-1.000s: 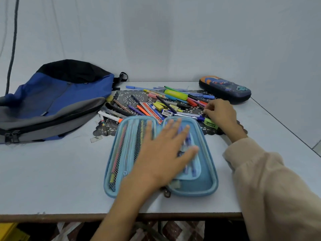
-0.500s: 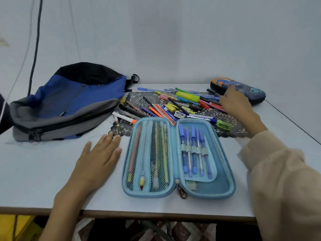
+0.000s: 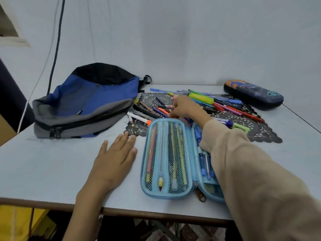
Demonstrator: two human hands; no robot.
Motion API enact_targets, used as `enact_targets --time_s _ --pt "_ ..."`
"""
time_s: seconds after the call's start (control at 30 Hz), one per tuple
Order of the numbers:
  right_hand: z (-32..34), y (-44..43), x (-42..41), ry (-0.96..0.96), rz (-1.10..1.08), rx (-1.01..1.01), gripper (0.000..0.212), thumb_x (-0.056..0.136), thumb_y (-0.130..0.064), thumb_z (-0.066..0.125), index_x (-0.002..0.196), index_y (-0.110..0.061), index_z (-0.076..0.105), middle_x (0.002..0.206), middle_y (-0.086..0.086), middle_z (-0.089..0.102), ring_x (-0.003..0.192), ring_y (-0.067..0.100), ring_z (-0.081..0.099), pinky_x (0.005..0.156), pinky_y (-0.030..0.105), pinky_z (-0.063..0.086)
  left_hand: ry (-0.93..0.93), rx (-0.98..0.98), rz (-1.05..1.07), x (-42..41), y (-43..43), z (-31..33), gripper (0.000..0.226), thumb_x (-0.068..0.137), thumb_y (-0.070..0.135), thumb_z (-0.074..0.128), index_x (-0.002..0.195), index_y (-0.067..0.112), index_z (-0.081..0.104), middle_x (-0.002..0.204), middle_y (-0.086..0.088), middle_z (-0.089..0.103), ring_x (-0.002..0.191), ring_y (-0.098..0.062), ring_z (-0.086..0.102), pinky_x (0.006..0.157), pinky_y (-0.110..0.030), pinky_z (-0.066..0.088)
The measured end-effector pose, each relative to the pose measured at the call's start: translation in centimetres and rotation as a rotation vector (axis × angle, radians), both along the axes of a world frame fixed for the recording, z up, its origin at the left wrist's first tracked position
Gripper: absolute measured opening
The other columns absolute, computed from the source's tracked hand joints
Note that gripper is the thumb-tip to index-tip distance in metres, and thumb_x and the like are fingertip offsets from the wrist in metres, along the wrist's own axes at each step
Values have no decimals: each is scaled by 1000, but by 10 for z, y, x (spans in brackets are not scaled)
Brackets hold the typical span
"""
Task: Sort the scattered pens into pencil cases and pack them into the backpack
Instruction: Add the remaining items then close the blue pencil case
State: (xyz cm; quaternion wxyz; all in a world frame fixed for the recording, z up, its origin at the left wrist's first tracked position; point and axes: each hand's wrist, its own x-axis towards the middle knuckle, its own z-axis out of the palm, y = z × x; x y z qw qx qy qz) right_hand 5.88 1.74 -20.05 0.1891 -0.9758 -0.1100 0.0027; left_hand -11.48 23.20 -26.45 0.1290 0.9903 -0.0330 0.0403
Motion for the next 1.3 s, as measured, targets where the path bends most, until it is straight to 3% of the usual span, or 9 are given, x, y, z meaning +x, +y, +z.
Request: enact_targets --time_s 0.2,0.27,0.3,0.33,0.43,0.7,0.9,1.1,1.3 --pt "9 -6 2 -18 15 -36 39 77 -21 71 53 -14 40 56 0 47 57 22 40 51 26 27 2 8 -2 1 -1 0 74 84 54 -1 155 33 8 162 12 1 148 -3 -3 121 -36 -4" --pt "13 -7 5 -62 14 44 34 79 -17 65 57 -13 40 85 -7 64 57 22 39 55 27 28 5 16 1 1 -1 -1 75 83 56 -3 155 34 7 162 12 0 148 -2 -3 121 -36 -4" --pt "15 -8 4 -66 6 87 26 80 -16 63 63 -12 44 60 1 30 55 21 40 57 27 31 2 16 0 2 0 -2 78 82 59 -5 155 35 7 162 13 0 148 -2 -4 121 -36 -4" --pt "16 -8 3 -48 3 144 17 82 -14 60 71 -11 48 54 5 59 51 19 41 57 27 34 -2 14 -1 2 0 -2 80 80 61 -8 154 35 7 162 13 0 148 -1 -4 121 -36 -4" --pt "19 -8 -5 71 10 383 6 88 -8 51 89 -8 45 70 16 72 29 4 30 43 21 29 -3 10 2 1 1 -3 76 83 58 -3 154 36 8 162 14 2 148 -1 -3 121 -36 -4" --pt "12 -5 -1 38 -69 780 15 88 -9 61 96 -10 48 82 15 60 43 11 39 37 19 28 6 7 5 0 -1 0 72 84 54 0 154 36 8 162 14 1 148 -1 -3 121 -36 -5" --pt "9 4 7 -40 -36 649 30 97 -10 38 124 -17 28 87 14 53 61 25 54 62 42 48 20 26 7 0 -1 1 59 98 51 3 154 35 5 162 14 -2 148 -1 -5 121 -35 -6" --pt "7 10 15 -198 -28 330 18 94 -30 55 95 -13 54 79 0 55 67 17 51 63 32 42 17 2 7 -1 -1 2 73 84 53 0 154 36 6 162 14 -1 148 -1 -5 121 -35 -6" --pt "16 5 2 -106 362 -196 27 79 -6 60 93 -24 74 68 -10 55 64 11 50 60 25 37 0 18 7 0 0 1 85 75 62 -13 154 37 5 162 15 -1 148 0 -5 120 -34 -6"
